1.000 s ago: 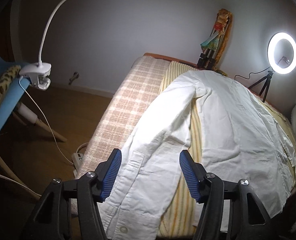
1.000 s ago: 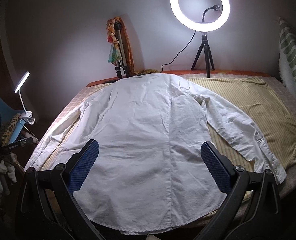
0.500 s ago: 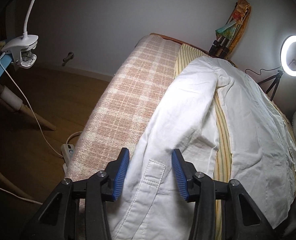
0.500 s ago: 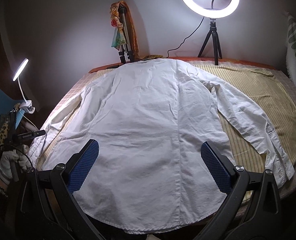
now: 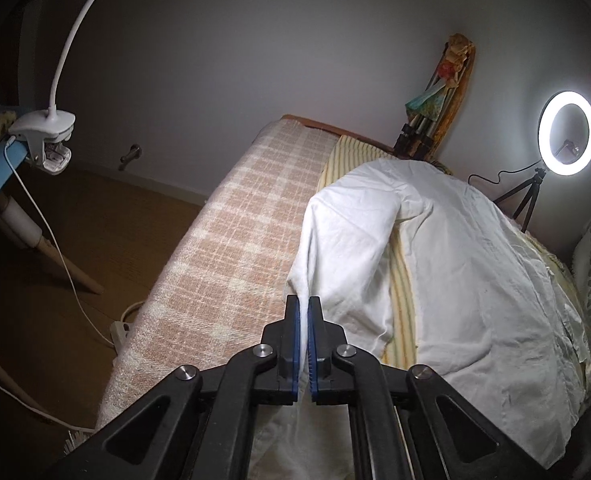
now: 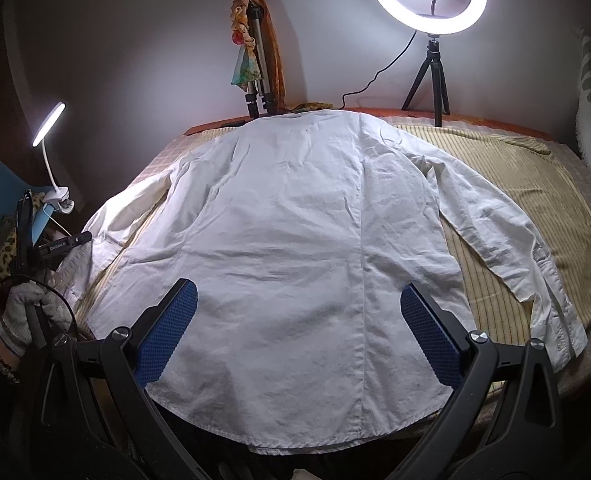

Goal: Fold small clothes

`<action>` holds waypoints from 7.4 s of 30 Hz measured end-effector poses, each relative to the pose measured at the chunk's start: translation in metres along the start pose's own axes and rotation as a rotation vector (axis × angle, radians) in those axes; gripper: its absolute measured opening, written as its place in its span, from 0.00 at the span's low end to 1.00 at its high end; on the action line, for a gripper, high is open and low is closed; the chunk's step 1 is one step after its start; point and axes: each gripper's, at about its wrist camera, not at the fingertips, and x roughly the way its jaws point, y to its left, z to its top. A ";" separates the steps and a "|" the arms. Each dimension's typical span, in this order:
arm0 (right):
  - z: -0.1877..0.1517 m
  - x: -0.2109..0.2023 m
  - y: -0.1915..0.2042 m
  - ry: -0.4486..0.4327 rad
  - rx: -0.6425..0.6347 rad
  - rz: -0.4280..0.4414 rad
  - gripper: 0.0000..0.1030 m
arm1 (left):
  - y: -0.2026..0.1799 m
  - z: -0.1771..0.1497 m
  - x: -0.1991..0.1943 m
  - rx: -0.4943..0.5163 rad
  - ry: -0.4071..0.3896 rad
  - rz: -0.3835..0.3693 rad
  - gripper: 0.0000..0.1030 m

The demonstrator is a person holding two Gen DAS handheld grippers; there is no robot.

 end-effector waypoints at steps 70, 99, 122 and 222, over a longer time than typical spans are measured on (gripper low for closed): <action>0.137 0.258 0.192 0.416 -0.076 0.356 0.67 | -0.063 -0.113 -0.034 0.087 0.106 -0.114 0.16; 0.152 0.336 0.238 0.495 -0.237 0.108 0.69 | -0.061 -0.117 -0.047 0.048 0.063 -0.179 0.03; 0.159 0.358 0.218 0.534 -0.216 0.135 0.18 | -0.087 -0.100 -0.074 0.080 0.020 -0.254 0.01; 0.073 0.058 -0.116 0.070 0.234 0.229 0.50 | -0.207 -0.098 -0.121 0.413 -0.043 -0.309 0.44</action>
